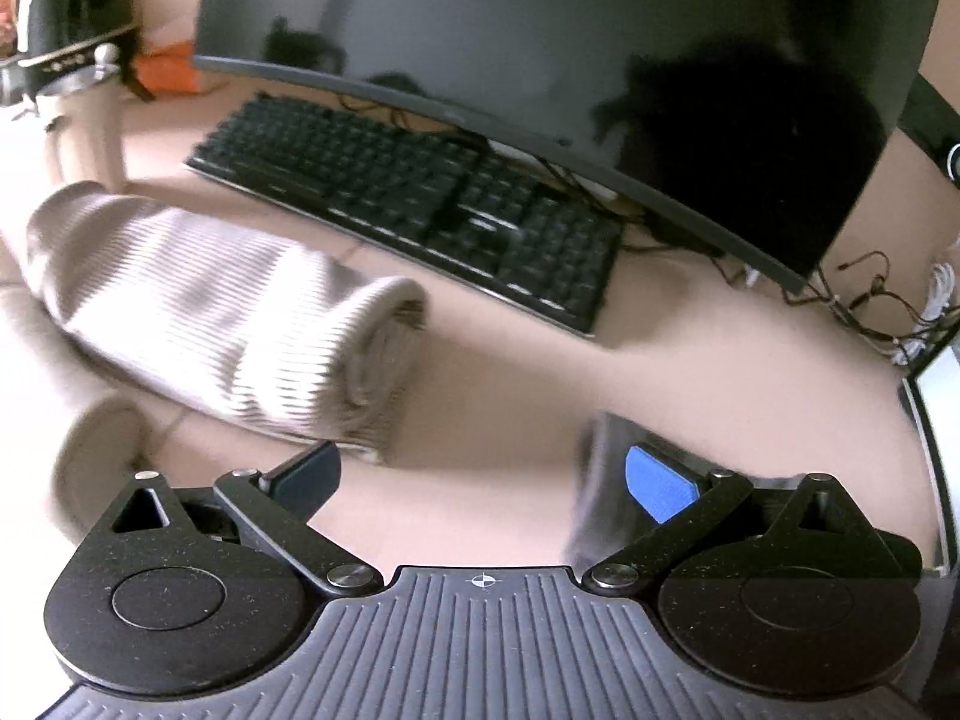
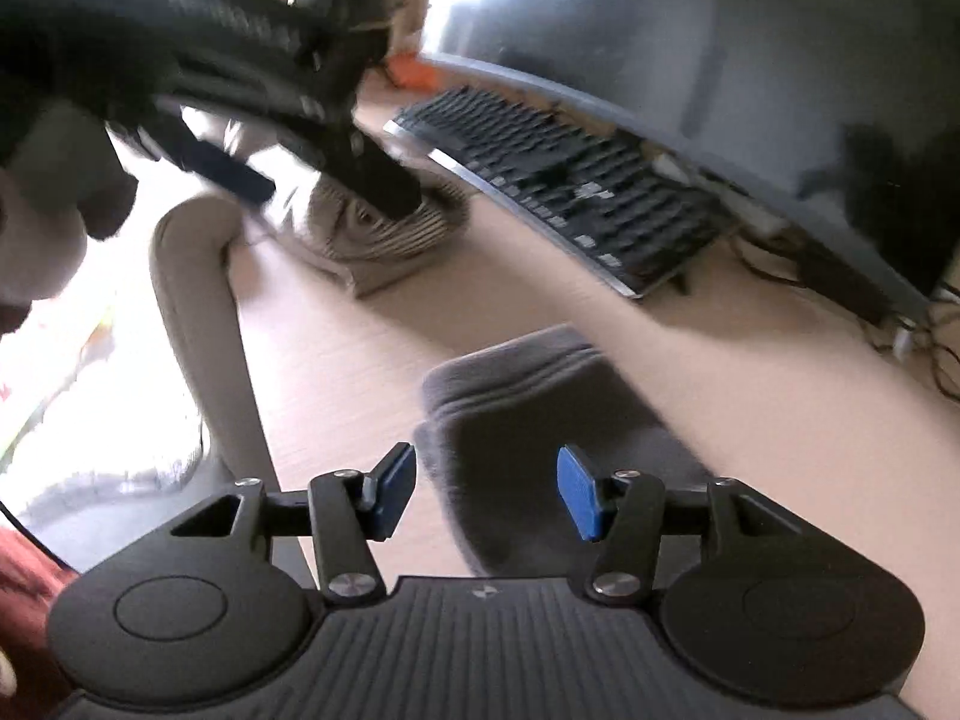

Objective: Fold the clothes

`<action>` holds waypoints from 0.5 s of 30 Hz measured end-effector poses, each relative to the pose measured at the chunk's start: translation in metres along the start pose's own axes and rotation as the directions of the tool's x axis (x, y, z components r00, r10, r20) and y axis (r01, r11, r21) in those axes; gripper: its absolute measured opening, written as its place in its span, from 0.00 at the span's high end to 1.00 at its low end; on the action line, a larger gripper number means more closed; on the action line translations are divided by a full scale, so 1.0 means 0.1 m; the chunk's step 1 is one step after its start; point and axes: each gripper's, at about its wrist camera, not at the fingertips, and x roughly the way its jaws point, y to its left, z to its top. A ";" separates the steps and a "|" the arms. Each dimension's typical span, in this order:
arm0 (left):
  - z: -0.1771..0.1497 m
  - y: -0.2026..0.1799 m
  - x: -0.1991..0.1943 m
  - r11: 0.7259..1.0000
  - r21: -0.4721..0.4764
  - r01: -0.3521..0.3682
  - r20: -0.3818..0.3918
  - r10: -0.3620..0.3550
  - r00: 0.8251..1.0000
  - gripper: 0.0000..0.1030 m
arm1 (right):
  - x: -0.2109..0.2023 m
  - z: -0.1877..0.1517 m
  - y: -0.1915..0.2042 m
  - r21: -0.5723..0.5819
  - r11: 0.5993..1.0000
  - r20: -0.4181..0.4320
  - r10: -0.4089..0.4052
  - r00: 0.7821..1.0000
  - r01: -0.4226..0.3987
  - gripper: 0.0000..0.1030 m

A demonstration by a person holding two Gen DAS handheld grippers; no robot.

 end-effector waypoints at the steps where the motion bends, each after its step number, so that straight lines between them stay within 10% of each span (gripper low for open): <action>1: 0.00 0.04 -0.02 1.000 0.008 -0.007 0.008 0.007 1.000 0.00 | 0.03 0.00 0.01 -0.017 1.000 -0.007 -0.010 1.000 0.010 0.67; 2: -0.01 0.06 -0.03 1.000 0.025 -0.010 0.021 0.009 1.000 0.00 | 0.04 0.00 0.02 -0.033 0.999 -0.010 -0.024 1.000 0.024 0.88; 8: -0.12 -0.17 0.01 0.940 0.342 0.002 0.129 -0.049 0.990 0.00 | -0.16 0.23 -0.19 0.021 0.995 0.053 -0.103 0.993 0.102 0.94; 13: -0.29 -0.61 0.28 0.776 0.630 0.037 0.134 -0.155 0.979 0.06 | -0.33 0.33 -0.37 0.133 0.981 0.060 -0.148 0.987 0.139 0.94; 15: -0.37 -0.78 0.39 0.674 0.738 0.020 0.144 -0.186 0.972 0.39 | -0.34 0.31 -0.41 0.175 0.975 0.052 -0.150 0.987 0.139 0.94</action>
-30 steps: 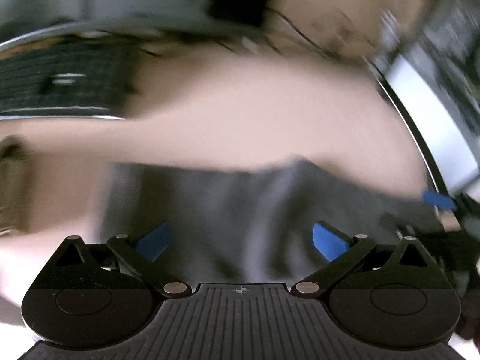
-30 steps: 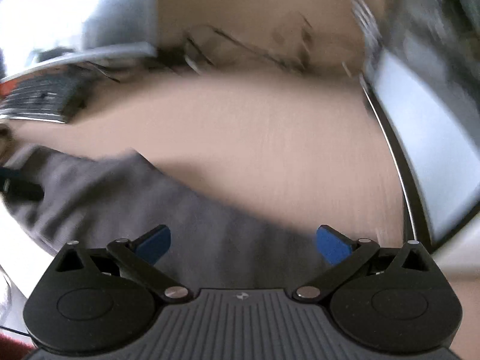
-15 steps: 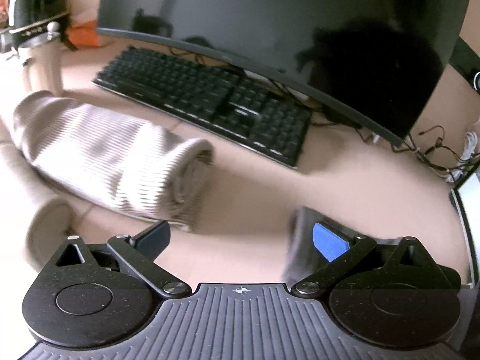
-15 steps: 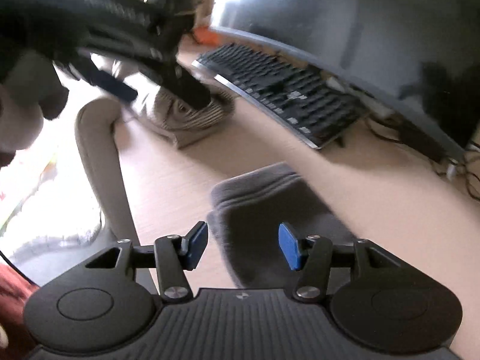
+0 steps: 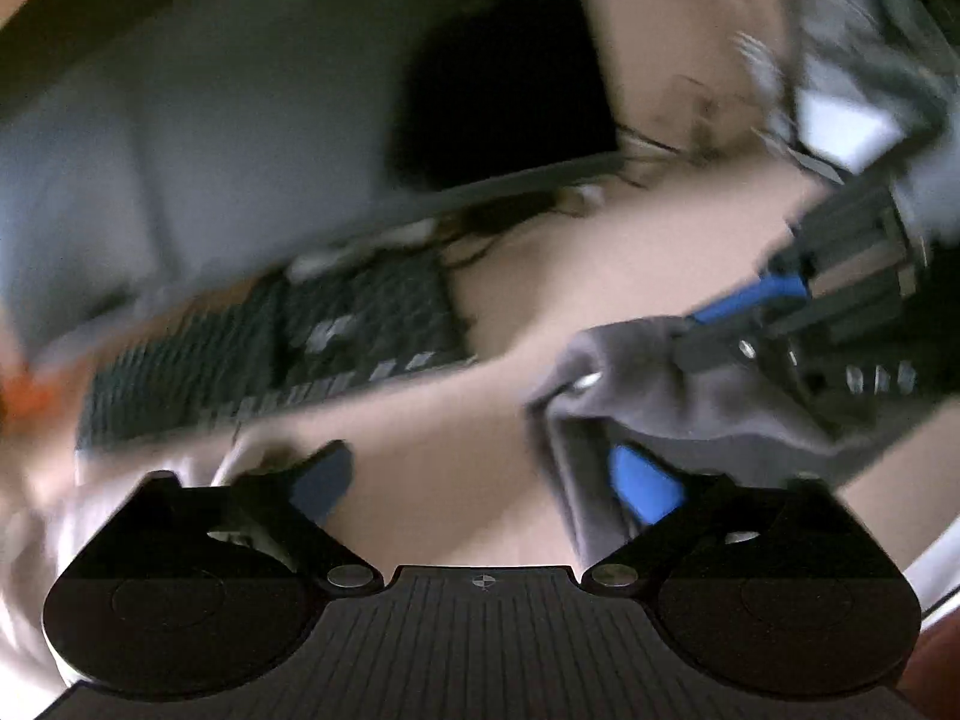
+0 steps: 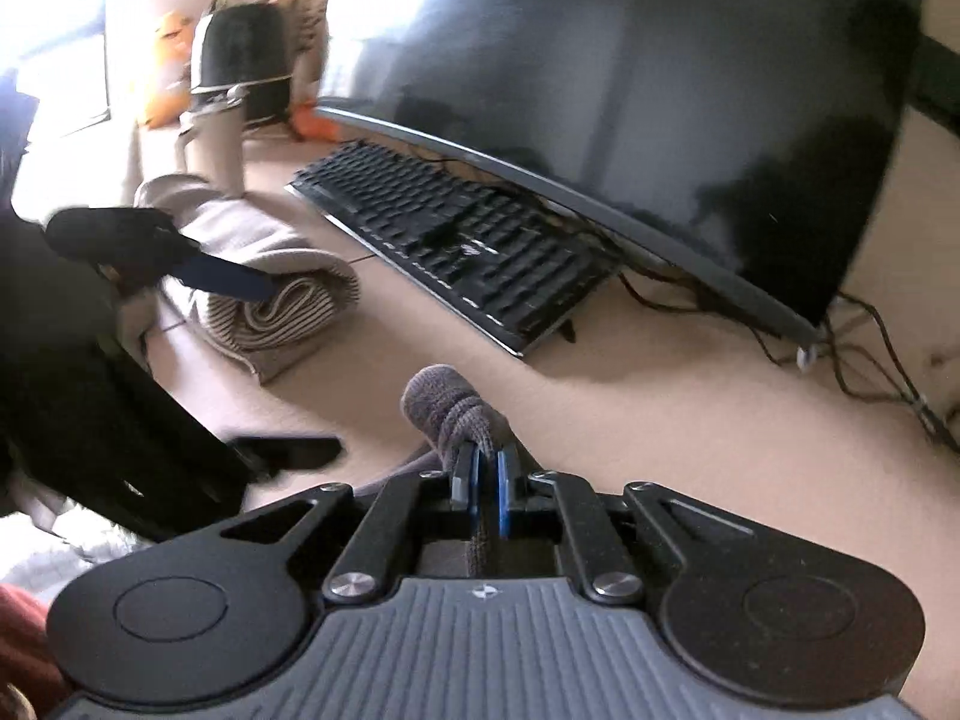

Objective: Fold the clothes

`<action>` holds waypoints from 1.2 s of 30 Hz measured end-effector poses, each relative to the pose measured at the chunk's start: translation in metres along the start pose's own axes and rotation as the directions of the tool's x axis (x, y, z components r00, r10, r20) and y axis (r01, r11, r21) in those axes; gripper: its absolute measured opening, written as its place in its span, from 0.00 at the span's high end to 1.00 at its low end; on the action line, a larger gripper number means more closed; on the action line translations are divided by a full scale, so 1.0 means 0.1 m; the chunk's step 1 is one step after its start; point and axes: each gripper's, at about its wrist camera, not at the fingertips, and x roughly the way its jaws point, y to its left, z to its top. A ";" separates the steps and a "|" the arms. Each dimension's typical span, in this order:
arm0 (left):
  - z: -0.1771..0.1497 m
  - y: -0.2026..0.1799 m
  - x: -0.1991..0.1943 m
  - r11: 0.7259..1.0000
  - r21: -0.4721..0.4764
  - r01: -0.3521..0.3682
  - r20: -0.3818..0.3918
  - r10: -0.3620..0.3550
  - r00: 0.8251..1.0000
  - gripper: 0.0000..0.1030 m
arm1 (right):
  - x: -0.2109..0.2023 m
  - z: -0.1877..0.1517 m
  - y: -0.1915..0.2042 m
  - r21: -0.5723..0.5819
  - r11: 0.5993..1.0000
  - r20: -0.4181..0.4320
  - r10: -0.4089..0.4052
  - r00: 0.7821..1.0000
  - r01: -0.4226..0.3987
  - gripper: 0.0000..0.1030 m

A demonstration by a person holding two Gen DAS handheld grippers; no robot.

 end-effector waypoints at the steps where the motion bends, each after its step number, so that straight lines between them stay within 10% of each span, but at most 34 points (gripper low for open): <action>1: 0.01 -0.06 0.07 0.998 0.067 0.016 0.009 -0.017 1.000 0.41 | -0.01 -0.02 -0.01 0.018 1.000 -0.004 -0.002 1.000 0.002 0.94; 9: 0.15 -0.44 0.31 0.907 0.413 0.076 0.108 -0.132 0.985 0.38 | -0.04 -0.11 -0.03 0.122 0.991 0.002 -0.061 0.998 0.060 0.95; 11: 0.20 -0.46 0.34 0.900 0.427 0.087 0.115 -0.150 0.982 0.65 | -0.08 -0.13 -0.06 0.162 0.984 0.003 -0.078 0.997 0.077 0.94; 17: 0.44 -0.24 0.51 0.956 0.222 0.189 0.068 -0.209 0.976 0.76 | -0.53 -0.42 -0.23 0.259 0.945 0.015 -0.211 0.977 0.200 0.59; 20: 0.62 -0.04 0.59 0.970 0.031 0.240 0.044 -0.241 0.970 0.76 | -0.76 -0.75 -0.33 0.279 0.898 -0.060 -0.337 0.940 0.340 0.57; 27: 0.72 0.16 0.78 0.952 -0.170 0.254 -0.005 -0.259 0.966 0.77 | -1.28 -1.68 -0.98 0.526 0.619 -0.299 -0.507 0.808 0.583 0.58; 31: 0.72 0.10 0.82 0.954 -0.180 0.241 -0.031 -0.250 0.968 0.76 | -1.32 -1.89 -1.27 0.629 0.524 -0.316 -0.503 0.804 0.575 0.58; 33: 0.73 0.08 0.84 0.954 -0.188 0.233 -0.041 -0.245 0.969 0.76 | -1.22 -1.96 -1.36 0.639 0.526 -0.328 -0.474 0.817 0.561 0.58; 36: 0.74 0.10 0.83 0.947 -0.219 0.233 -0.050 -0.250 0.967 0.76 | -1.19 -1.91 -1.36 0.611 0.572 -0.322 -0.451 0.832 0.547 0.85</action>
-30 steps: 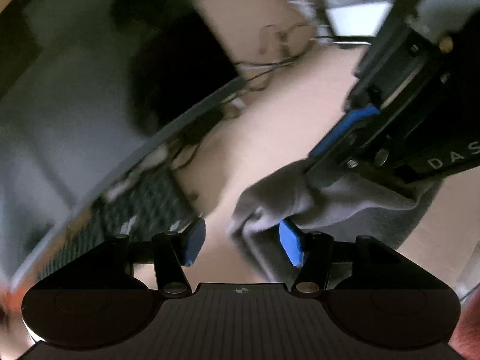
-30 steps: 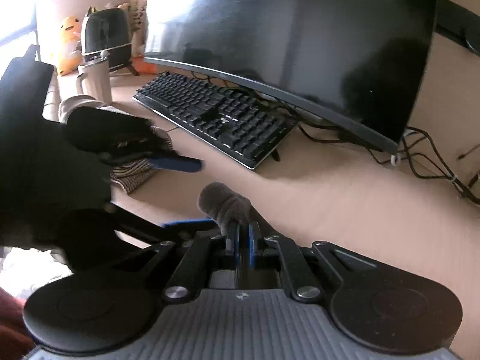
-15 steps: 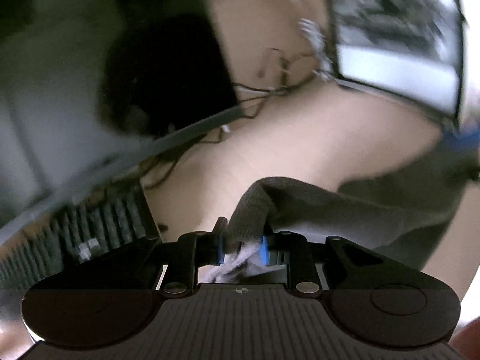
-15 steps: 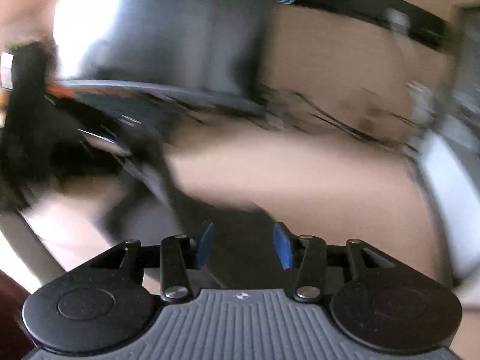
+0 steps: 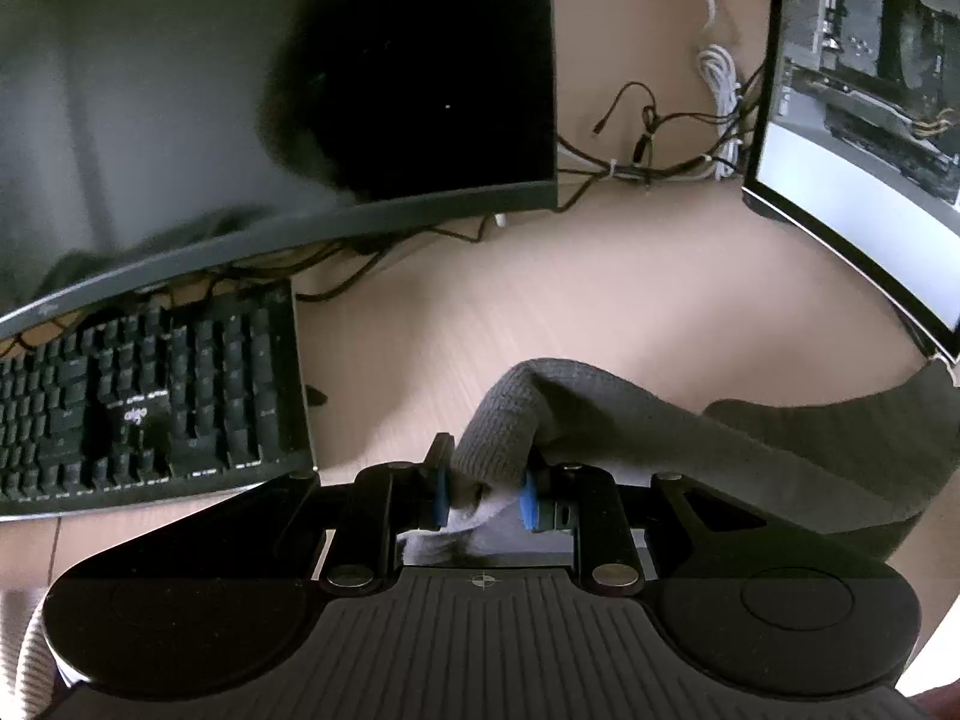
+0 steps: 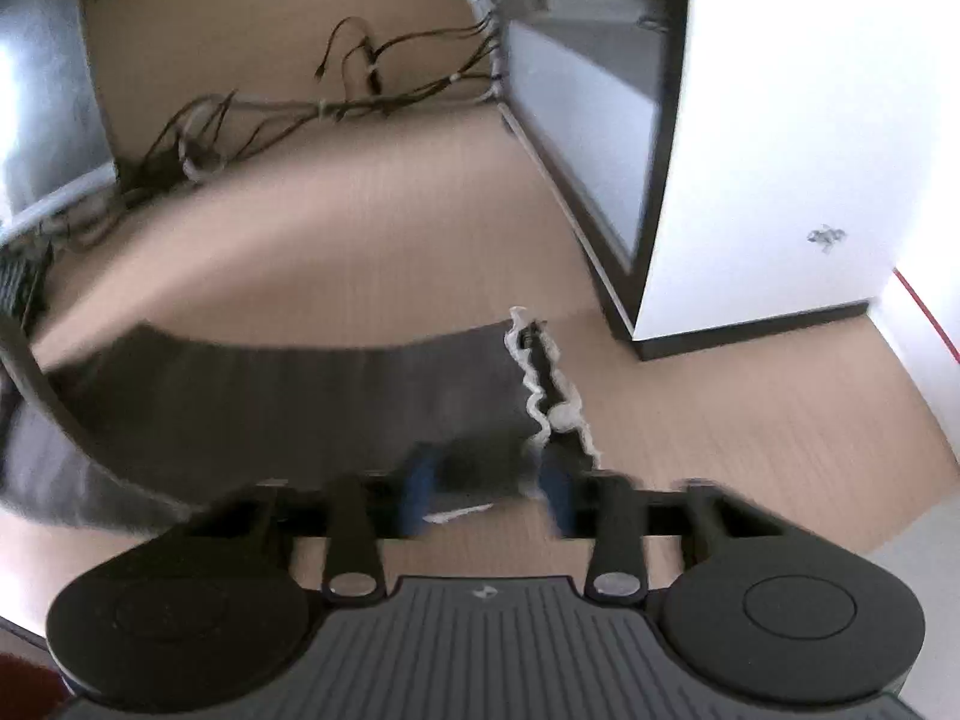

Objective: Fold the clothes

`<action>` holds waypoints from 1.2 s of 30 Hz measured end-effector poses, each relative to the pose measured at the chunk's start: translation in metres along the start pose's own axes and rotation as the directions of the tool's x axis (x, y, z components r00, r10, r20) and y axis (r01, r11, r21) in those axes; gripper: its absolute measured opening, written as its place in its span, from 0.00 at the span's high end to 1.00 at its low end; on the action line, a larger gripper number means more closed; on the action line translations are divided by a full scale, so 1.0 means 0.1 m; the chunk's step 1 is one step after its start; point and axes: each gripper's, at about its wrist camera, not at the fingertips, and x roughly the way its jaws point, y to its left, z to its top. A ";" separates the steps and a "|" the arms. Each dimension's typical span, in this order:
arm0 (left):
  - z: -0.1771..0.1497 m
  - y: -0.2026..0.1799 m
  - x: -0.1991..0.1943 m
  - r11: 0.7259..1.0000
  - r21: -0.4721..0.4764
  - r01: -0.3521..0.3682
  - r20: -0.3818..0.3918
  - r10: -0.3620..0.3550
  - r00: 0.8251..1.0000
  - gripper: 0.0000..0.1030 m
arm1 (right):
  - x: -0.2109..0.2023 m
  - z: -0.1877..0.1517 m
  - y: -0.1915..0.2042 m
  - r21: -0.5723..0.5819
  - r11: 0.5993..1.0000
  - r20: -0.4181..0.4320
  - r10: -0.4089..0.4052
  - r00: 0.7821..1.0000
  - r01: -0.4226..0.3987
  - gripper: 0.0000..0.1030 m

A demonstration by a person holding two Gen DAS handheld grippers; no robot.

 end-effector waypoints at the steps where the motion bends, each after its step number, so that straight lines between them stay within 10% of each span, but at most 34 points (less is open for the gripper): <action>1: 0.01 0.03 -0.02 1.000 -0.022 0.011 -0.003 -0.011 1.000 0.77 | -0.03 0.03 0.01 -0.018 1.000 0.006 0.013 1.000 -0.012 0.88; 10: 0.33 0.51 0.29 0.935 -0.352 -0.045 -0.038 0.034 0.999 0.66 | 0.25 1.14 0.19 -0.120 0.993 0.251 0.017 0.968 0.014 0.97; 13: 0.39 0.65 0.38 0.887 -0.445 -0.126 -0.066 0.107 0.992 0.52 | 0.49 1.50 0.28 -0.137 0.986 0.317 -0.046 0.947 0.094 0.88; 19: 0.47 0.55 0.15 0.887 -0.413 -0.206 -0.006 0.223 0.975 0.25 | 0.32 1.40 0.45 -0.229 0.973 0.337 0.078 0.938 0.001 0.62; 25: 0.31 0.02 0.11 0.956 -0.292 0.024 -0.045 -0.038 0.998 0.22 | 0.25 0.81 0.39 -0.342 0.934 0.143 0.157 0.977 -0.101 0.52; 29: 0.09 -0.52 0.35 0.965 -0.202 0.167 -0.157 -0.200 0.967 0.19 | 0.36 0.57 0.39 -0.342 0.932 0.054 0.150 0.987 -0.123 0.52; 36: 0.01 -0.82 0.54 0.955 -0.215 0.205 -0.241 -0.255 0.936 0.09 | 0.89 0.80 0.50 -0.193 0.954 -0.065 0.223 0.973 -0.231 0.51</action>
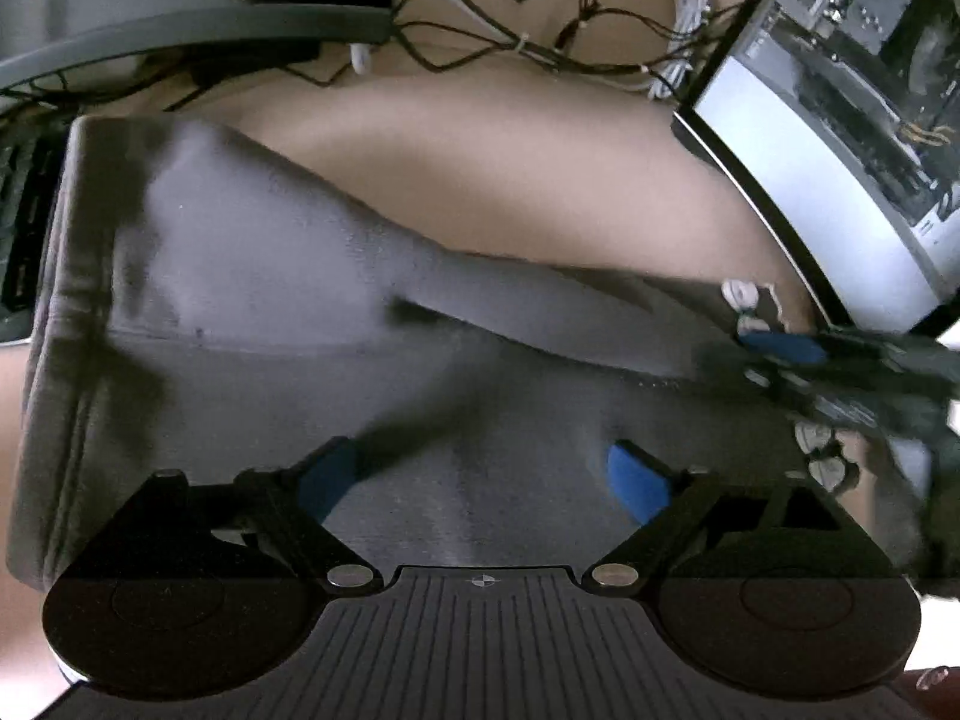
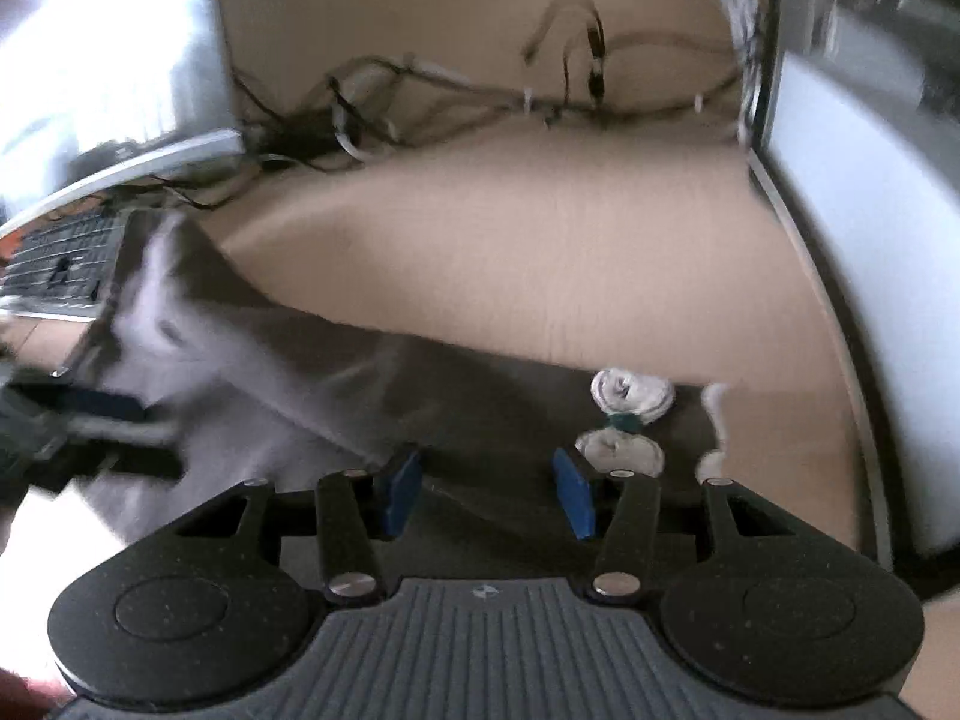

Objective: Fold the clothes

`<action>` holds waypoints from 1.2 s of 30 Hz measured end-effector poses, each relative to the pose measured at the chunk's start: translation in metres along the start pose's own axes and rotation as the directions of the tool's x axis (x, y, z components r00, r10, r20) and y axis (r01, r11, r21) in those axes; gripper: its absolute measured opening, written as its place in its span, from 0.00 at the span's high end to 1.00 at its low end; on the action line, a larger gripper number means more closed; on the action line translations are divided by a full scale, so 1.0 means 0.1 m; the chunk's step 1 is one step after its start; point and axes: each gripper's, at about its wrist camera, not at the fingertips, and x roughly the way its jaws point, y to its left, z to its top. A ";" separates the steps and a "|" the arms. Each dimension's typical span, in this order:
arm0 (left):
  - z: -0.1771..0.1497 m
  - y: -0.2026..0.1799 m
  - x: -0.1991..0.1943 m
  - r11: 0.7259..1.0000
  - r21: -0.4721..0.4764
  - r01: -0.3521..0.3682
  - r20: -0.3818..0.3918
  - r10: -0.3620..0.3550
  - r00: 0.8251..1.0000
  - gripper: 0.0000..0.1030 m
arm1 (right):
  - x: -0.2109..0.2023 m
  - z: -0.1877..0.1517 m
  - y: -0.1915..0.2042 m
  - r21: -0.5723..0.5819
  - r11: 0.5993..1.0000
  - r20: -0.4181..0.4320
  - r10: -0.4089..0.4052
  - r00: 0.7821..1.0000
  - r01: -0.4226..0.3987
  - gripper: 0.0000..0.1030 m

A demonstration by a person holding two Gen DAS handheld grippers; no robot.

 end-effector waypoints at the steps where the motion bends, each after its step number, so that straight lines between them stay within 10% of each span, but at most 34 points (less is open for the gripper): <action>1: -0.01 0.00 0.00 1.000 -0.009 0.005 -0.005 -0.005 1.000 0.09 | 0.09 0.07 0.00 -0.012 1.000 0.004 -0.020 1.000 0.020 0.51; 7: -0.07 0.03 -0.08 0.998 -0.062 0.016 -0.022 -0.017 1.000 0.08 | 0.17 0.40 0.01 -0.049 0.985 0.084 -0.159 0.984 0.164 0.52; 15: -0.07 -0.02 -0.05 0.996 -0.082 -0.026 -0.031 0.024 0.999 0.08 | -0.54 -0.29 0.12 -0.062 0.998 0.061 0.033 0.998 -0.029 0.52; 27: -0.37 -0.60 -0.09 0.994 0.015 0.110 -0.170 -0.106 0.980 0.08 | -0.83 -0.98 -0.27 -0.072 0.997 -0.041 -0.022 0.999 0.019 0.51; 32: -0.20 -0.48 -0.33 0.999 0.040 -0.036 -0.013 0.036 0.999 0.08 | -0.87 -0.70 -0.37 0.070 0.998 0.055 0.003 0.999 -0.007 0.51; 36: -0.10 -0.21 -0.38 0.981 -0.014 -0.194 0.059 0.194 0.979 0.08 | -0.51 -0.24 -0.21 0.099 0.994 0.140 -0.065 0.988 0.051 0.51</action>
